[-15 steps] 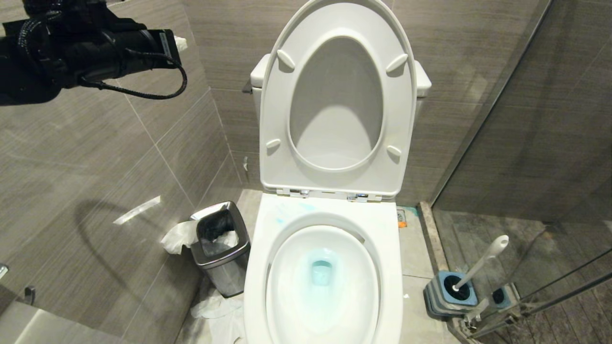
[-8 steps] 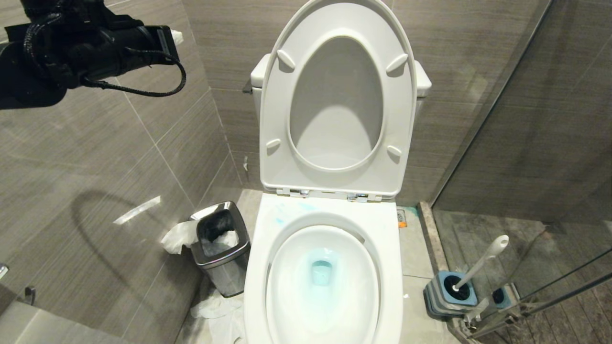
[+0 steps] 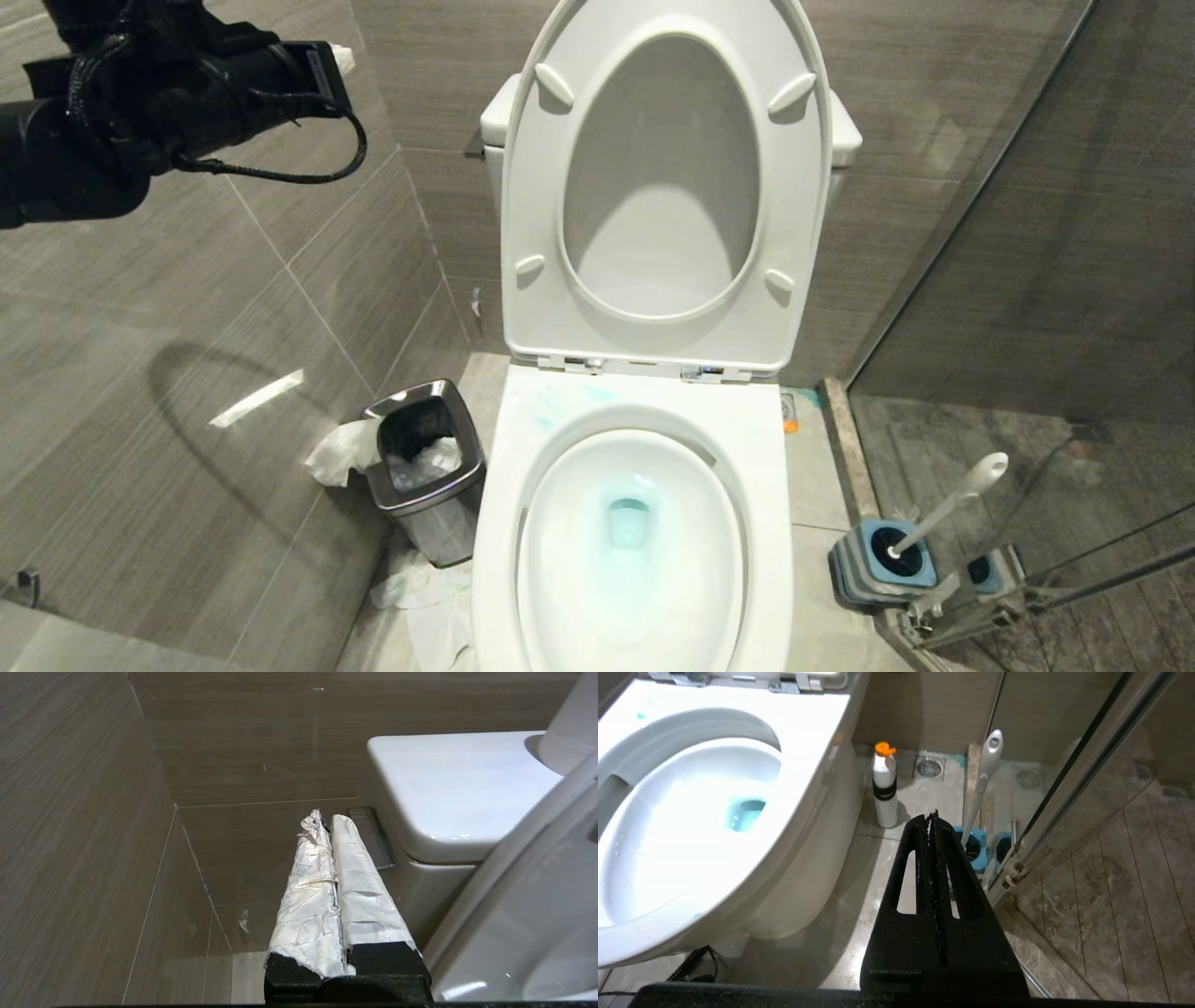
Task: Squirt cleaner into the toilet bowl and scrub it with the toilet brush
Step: Flush the toilet
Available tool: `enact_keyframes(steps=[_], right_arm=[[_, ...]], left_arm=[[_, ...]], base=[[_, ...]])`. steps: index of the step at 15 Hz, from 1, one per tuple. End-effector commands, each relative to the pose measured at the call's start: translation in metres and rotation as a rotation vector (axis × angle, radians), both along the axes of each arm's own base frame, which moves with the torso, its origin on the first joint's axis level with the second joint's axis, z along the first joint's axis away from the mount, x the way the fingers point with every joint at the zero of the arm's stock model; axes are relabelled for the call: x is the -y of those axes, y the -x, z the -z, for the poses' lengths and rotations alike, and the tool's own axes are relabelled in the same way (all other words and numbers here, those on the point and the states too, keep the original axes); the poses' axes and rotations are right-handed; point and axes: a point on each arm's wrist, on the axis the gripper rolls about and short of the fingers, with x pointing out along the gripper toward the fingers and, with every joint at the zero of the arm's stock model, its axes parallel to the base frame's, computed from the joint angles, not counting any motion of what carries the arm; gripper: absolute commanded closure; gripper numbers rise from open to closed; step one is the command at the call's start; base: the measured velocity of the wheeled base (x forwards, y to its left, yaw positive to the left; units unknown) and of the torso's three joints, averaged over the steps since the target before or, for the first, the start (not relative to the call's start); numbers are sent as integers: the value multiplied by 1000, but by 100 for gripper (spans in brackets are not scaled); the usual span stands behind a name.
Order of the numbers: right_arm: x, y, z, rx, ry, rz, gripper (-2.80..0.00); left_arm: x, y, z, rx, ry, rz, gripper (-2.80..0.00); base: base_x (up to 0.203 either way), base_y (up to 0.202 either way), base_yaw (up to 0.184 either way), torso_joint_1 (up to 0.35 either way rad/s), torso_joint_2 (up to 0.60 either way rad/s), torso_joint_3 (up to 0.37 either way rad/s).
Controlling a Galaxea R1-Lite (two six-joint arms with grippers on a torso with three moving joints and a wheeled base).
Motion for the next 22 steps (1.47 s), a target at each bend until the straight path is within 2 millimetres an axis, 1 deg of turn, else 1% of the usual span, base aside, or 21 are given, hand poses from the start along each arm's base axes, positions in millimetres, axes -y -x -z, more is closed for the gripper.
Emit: enact_keyframes(steps=[1, 4, 10, 22], right_arm=[[0, 0, 0, -1, 0, 0, 0], [0, 0, 0, -1, 0, 0, 0], [0, 0, 0, -1, 0, 0, 0], [0, 0, 0, -1, 0, 0, 0]], left_arm=[[0, 2, -6, 51, 14, 2, 0], [-1, 4, -11, 104, 49, -14, 0], [-2, 7, -16, 123, 68, -14, 0], [4, 15, -22, 140, 74, -3, 0]], base=[[0, 0, 0, 4, -2, -188], [0, 0, 0, 5, 3, -197], [0, 0, 0, 3, 2, -172], [0, 0, 0, 0, 0, -4]])
